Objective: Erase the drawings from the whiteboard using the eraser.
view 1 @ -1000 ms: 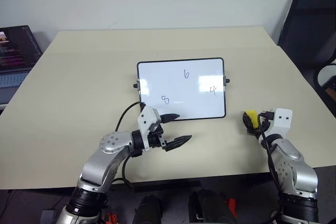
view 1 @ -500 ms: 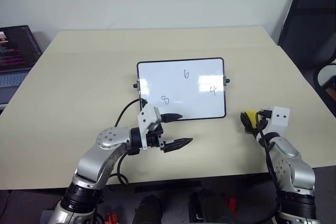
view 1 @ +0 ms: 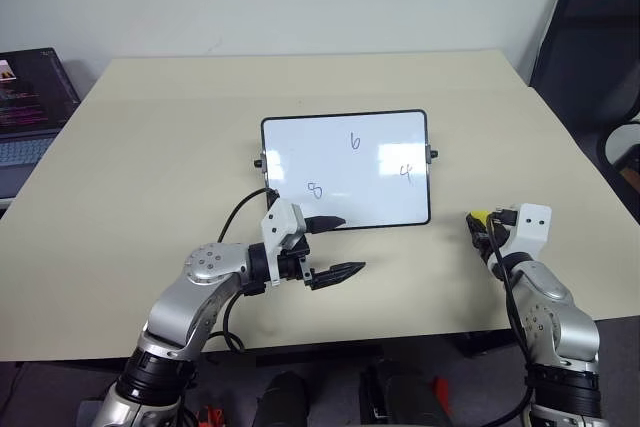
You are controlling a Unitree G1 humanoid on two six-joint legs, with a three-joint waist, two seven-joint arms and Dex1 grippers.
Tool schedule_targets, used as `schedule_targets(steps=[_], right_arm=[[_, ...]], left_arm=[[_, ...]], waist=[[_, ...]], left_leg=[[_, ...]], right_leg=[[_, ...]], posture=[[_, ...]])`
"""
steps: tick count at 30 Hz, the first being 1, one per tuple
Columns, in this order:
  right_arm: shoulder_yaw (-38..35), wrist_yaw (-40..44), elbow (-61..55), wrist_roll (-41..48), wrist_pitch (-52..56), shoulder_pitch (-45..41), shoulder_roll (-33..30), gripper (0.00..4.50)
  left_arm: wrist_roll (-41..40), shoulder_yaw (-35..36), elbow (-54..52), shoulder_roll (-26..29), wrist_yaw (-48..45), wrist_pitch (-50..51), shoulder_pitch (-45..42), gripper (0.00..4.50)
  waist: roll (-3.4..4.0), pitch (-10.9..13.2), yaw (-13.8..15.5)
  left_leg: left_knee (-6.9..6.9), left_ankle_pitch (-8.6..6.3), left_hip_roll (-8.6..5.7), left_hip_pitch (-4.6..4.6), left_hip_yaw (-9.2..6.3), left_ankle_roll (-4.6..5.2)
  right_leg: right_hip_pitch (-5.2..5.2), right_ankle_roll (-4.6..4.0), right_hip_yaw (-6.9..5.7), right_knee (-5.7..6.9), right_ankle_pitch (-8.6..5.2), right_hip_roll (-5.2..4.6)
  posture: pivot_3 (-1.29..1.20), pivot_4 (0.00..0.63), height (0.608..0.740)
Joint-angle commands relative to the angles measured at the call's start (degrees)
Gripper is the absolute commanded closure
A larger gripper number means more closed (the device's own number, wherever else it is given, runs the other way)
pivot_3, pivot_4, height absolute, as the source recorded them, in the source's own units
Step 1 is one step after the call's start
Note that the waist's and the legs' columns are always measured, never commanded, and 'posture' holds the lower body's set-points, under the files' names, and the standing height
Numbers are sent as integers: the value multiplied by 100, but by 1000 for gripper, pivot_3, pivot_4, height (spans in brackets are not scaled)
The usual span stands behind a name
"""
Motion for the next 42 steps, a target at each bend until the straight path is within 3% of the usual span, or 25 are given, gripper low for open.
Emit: schedule_targets(steps=[1,8,13,21,42], right_arm=[[-67,9,-125,89,-91,-51,7,3220],[80,40,-247,-63,-147,-8,-85,3220],[584,245,-395,-582,-758,97,-399,3220],[823,167,-541,-737,-1162,-93,-148,3220],[1572,206,531,-1040,-1787,-1793,458,3220]], left_arm=[[-1,28,-71,-27,30,-100,-85,0],[48,33,-40,-61,117,-93,-121,0],[716,-58,214,-219,801,-295,-164,0],[1435,-307,550,-811,1654,-489,-223,0],[1992,-457,1411,-1108,1869,-1778,-718,0]], waist=[[0,0,0],[0,0,0],[0,0,0],[0,0,6],[0,0,15]], left_leg=[[0,0,0,0,0,0],[0,0,0,0,0,0],[0,0,0,1,0,0],[1,0,0,0,0,0],[2,0,-3,-3,-3,0]], right_leg=[[0,0,0,0,0,0],[0,0,0,1,0,0],[0,0,0,1,0,0],[0,1,3,0,1,0],[-1,1,1,-1,3,-3]], posture=[[0,150,740],[0,150,740],[0,150,740],[0,150,740],[0,150,740]])
